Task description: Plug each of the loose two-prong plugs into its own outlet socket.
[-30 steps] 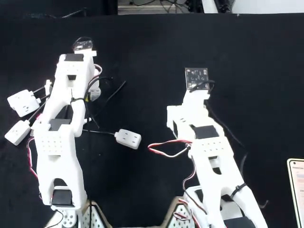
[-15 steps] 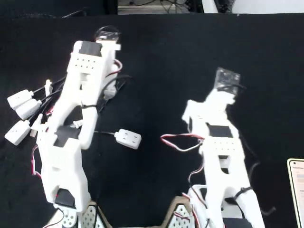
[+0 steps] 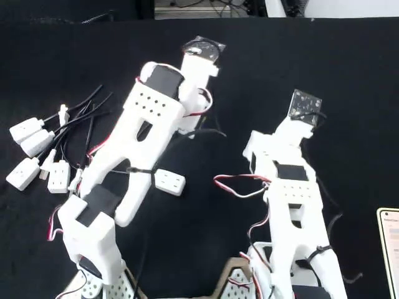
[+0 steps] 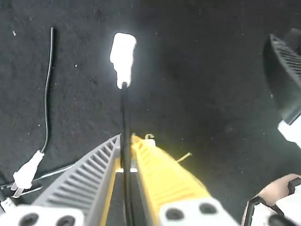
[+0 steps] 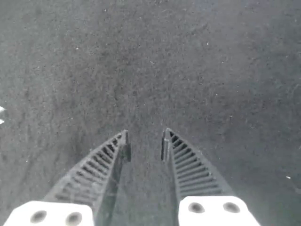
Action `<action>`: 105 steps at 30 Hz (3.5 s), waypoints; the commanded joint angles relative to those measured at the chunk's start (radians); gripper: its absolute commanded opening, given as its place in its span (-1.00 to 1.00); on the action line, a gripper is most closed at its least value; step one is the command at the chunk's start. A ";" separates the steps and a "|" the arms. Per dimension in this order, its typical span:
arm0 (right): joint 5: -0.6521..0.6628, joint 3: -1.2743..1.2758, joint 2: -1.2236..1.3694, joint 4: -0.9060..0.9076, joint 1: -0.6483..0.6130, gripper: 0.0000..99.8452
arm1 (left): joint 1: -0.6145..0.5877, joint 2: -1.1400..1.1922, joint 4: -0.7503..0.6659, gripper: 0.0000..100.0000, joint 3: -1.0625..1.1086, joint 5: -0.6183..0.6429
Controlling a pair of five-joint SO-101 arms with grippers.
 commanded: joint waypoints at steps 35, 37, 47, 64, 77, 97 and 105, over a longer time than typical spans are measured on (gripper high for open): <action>-0.011 -0.030 -0.019 -0.025 -0.009 -0.75 | -0.608 0.008 -0.465 -0.63 0.670 -0.496; -0.011 -0.030 -0.019 -0.025 -0.009 -0.75 | -0.636 0.009 -0.497 -0.63 0.673 -0.496; -0.011 -0.030 -0.019 -0.025 -0.011 -0.75 | -0.740 0.140 -0.543 -0.63 0.619 -0.496; -0.011 -0.030 -0.019 -0.025 -0.011 -0.75 | -1.064 0.152 -0.543 -0.94 0.438 -0.601; -0.009 -0.133 -0.021 0.164 -0.061 -0.75 | -1.116 0.097 -0.169 -0.59 0.124 -0.543; 0.508 -0.139 -0.013 0.075 -0.367 -0.75 | -0.915 -0.457 -0.210 -0.60 0.779 -0.302; 0.922 -0.134 -0.012 0.054 -0.433 -0.75 | -0.808 -0.773 -0.532 -0.60 1.293 -0.141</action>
